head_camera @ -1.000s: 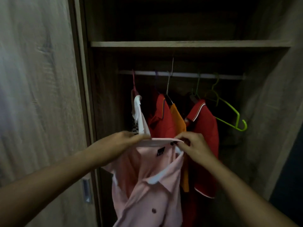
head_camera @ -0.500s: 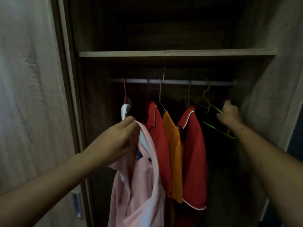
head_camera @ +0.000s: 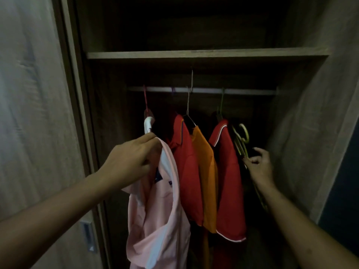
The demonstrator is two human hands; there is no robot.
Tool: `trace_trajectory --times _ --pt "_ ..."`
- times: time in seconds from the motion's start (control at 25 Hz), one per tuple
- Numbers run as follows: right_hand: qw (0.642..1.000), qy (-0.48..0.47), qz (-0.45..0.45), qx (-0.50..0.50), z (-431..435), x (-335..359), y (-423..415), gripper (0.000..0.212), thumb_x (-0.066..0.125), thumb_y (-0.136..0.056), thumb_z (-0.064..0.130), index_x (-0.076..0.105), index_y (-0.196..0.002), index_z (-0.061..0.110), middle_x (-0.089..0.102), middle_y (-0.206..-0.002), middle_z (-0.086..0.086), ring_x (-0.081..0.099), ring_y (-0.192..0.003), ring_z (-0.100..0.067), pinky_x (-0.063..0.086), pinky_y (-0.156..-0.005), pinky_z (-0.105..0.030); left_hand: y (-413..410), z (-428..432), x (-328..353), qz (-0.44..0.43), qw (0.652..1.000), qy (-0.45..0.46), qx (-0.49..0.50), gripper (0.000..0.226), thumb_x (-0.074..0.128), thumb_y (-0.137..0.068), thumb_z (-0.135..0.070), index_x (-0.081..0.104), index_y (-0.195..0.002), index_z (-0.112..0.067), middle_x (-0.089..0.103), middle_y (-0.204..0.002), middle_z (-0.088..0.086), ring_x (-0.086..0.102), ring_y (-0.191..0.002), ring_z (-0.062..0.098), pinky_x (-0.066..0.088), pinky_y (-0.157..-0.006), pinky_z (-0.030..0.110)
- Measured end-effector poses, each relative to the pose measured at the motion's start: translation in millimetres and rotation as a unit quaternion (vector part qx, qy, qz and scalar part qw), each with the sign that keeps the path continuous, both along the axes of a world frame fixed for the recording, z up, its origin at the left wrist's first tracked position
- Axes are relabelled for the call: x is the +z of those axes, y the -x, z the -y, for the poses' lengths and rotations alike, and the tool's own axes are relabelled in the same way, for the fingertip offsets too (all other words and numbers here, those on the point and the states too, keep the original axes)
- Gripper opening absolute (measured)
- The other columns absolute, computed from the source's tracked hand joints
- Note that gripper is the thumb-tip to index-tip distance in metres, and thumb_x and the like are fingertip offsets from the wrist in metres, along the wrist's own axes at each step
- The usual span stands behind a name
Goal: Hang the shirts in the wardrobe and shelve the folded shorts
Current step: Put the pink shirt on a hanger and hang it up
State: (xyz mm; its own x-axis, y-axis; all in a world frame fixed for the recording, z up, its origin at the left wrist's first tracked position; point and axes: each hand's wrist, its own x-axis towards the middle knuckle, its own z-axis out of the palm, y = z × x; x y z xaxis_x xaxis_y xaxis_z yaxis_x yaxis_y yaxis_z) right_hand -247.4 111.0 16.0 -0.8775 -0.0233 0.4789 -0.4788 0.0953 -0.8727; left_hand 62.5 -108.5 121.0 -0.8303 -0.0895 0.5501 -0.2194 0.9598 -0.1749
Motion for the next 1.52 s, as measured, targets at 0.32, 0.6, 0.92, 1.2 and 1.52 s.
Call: trace_trajectory --times 0.32,0.6,0.92,1.2,1.52 --pt "0.994 0.084 -0.057 -0.049 -33 -25 -87 0.017 0.051 -0.094 0.015 0.066 -0.088 0.020 0.051 -0.056 -0.005 0.038 -0.048 -0.007 0.034 -0.049 -0.025 33 5 -3 0.084 0.977 -0.169 -0.101 0.050 0.057 -0.070 0.000 0.055 -0.119 -0.012 0.049 -0.114 -0.002 0.057 -0.102 0.023 0.045 -0.076 0.029" --pt "0.931 0.295 -0.077 0.199 -4 45 -179 0.014 0.043 -0.096 0.022 0.053 -0.087 0.017 0.032 -0.050 0.013 0.028 -0.041 -0.004 0.025 -0.040 -0.016 51 -6 -10 0.118 0.915 -0.364 -0.128 0.053 0.053 -0.079 0.011 0.054 -0.123 -0.017 0.042 -0.119 -0.007 0.053 -0.076 0.010 0.044 -0.045 0.012" --pt "0.950 -0.094 -0.125 0.269 3 -11 -145 0.024 0.054 -0.090 0.023 0.067 -0.077 0.039 0.065 -0.067 0.018 0.054 -0.064 0.007 0.042 -0.060 -0.012 13 12 -1 0.081 0.823 -0.517 -0.218 0.052 0.052 -0.067 0.006 0.065 -0.109 -0.021 0.063 -0.113 0.010 0.064 -0.093 0.025 0.051 -0.069 0.043" --pt "0.869 -0.394 -0.208 0.217 -43 -22 -103 0.034 0.038 -0.085 0.061 0.062 -0.076 0.038 0.062 -0.064 0.022 0.058 -0.060 -0.004 0.047 -0.063 -0.029 -1 44 -17 0.187 0.820 -0.506 -0.190 0.037 0.057 -0.085 0.008 0.069 -0.111 -0.016 0.070 -0.113 0.008 0.067 -0.107 0.024 0.053 -0.095 0.047" --pt "0.769 -0.503 -0.365 0.149 2 3 -150 0.023 0.041 -0.090 0.033 0.062 -0.090 0.021 0.071 -0.083 -0.004 0.065 -0.075 -0.024 0.025 -0.070 -0.030 1 9 -25 0.207 0.834 -0.467 -0.208 0.038 0.056 -0.084 0.001 0.069 -0.112 -0.022 0.072 -0.099 -0.005 0.062 -0.060 0.002 0.049 -0.050 0.017"
